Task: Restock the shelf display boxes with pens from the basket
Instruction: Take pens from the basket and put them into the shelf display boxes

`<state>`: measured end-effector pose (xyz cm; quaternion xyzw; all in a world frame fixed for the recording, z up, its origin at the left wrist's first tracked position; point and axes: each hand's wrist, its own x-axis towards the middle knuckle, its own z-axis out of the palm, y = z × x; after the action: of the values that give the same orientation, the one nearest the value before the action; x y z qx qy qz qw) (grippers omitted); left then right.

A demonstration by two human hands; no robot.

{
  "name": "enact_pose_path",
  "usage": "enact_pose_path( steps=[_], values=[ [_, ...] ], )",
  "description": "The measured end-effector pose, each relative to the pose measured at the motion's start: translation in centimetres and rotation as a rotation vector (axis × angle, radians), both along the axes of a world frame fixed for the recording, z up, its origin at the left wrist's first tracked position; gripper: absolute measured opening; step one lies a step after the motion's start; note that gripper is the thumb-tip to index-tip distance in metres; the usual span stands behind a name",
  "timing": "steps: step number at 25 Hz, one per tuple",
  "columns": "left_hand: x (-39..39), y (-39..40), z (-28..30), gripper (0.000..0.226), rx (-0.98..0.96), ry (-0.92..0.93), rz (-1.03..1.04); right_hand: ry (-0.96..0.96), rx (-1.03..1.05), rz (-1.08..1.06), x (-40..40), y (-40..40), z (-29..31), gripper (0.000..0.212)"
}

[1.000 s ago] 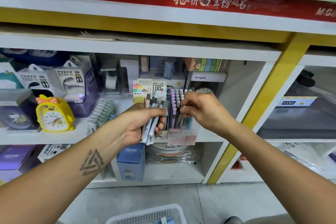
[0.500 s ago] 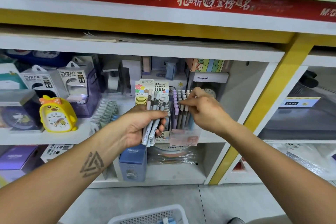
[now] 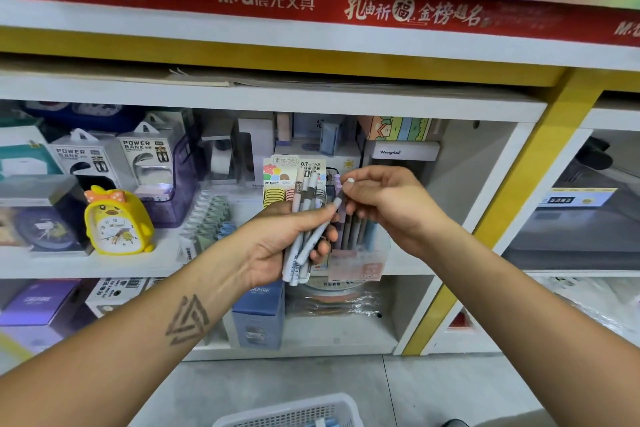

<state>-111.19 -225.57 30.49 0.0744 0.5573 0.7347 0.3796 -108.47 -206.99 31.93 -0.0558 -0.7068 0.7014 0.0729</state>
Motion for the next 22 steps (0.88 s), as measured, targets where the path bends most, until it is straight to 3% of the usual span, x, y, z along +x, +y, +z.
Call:
enact_pose_path(
  steps=[3, 9, 14, 22],
  values=[
    [-0.4, -0.3, 0.0, 0.020, -0.026, -0.099, 0.049, 0.023, -0.054, -0.106, -0.1, 0.9, 0.7, 0.018],
    [-0.8, -0.6, 0.0, 0.010, -0.082, -0.136, 0.088, 0.184, 0.199, -0.305, 0.4, 2.8, 1.5, 0.016],
    [-0.6, -0.4, 0.2, 0.005, -0.024, -0.243, 0.040, 0.209, 0.486, -0.221, 0.9, 3.6, 0.9, 0.017],
    [-0.6, 0.2, -0.1, 0.011, 0.004, -0.203, 0.030, 0.219, 0.610, -0.130, 1.1, 4.2, -0.4, 0.023]
  ],
)
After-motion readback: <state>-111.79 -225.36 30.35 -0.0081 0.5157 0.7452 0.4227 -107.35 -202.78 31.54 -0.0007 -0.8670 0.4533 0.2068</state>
